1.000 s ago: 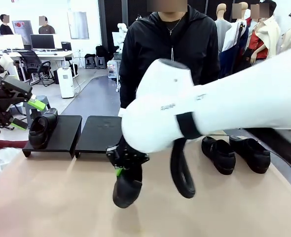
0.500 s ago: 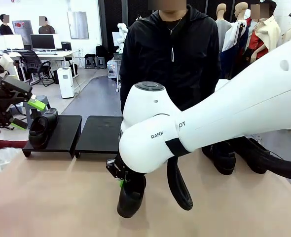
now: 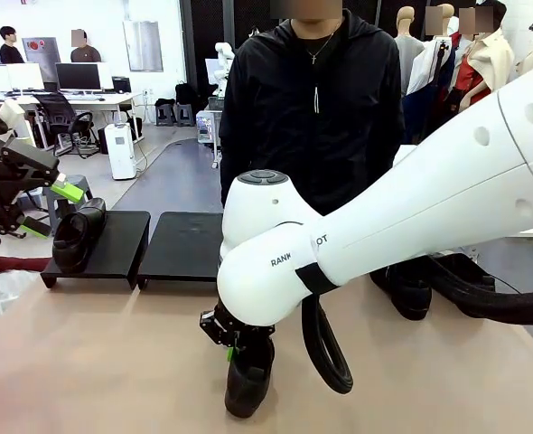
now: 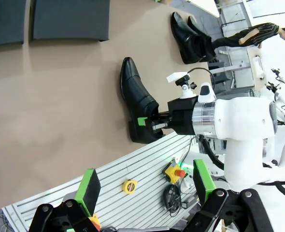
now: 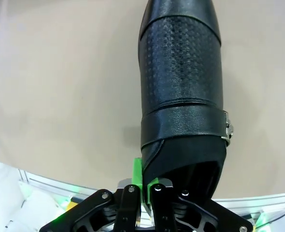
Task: Organize the shoes by placing them on the stand.
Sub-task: Pick up one Shoe and place it in the middle of the table.
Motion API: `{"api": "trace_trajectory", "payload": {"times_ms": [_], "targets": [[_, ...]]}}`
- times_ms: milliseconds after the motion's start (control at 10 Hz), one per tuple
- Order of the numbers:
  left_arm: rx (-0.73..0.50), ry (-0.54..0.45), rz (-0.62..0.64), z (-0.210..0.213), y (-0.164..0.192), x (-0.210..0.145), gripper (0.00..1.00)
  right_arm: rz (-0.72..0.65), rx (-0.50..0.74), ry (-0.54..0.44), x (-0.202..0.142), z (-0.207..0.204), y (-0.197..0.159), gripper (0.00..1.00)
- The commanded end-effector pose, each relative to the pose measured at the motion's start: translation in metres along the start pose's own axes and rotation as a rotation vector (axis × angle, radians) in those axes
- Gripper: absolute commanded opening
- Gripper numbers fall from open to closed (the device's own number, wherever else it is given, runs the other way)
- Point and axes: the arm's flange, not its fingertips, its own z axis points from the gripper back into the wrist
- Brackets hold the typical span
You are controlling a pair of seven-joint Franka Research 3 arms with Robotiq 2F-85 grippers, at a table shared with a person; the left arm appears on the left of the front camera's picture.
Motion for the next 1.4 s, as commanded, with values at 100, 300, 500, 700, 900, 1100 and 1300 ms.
{"api": "trace_trajectory", "payload": {"times_ms": [100, 300, 500, 700, 900, 1100, 1300], "targets": [[-0.002, 0.004, -0.014, 0.002, 0.003, -0.001, 1.0, 0.03, 0.016, -0.009, 0.004, 0.01, 0.008, 1.0], [-0.002, 0.004, -0.014, 0.002, 0.003, -0.001, 1.0, 0.052, 0.046, -0.023, -0.001, 0.026, 0.005, 1.0], [-0.002, 0.004, -0.014, 0.002, 0.003, -0.001, 1.0, 0.13, 0.115, -0.059, -0.013, 0.074, -0.018, 1.0], [-0.002, 0.004, -0.014, 0.002, 0.003, -0.001, 1.0, 0.189, 0.219, -0.072, -0.025, 0.145, -0.099, 1.0], [-0.002, 0.004, -0.014, 0.002, 0.003, -0.001, 1.0, 0.209, 0.397, -0.003, -0.03, 0.196, -0.214, 1.0], [-0.002, 0.004, -0.014, 0.002, 0.003, -0.001, 1.0, 0.116, 0.57, 0.042, -0.037, 0.226, -0.332, 1.0], [-0.002, 0.004, -0.014, 0.002, 0.003, -0.001, 1.0, -0.118, 0.739, 0.052, -0.038, 0.206, -0.416, 1.0]]}}
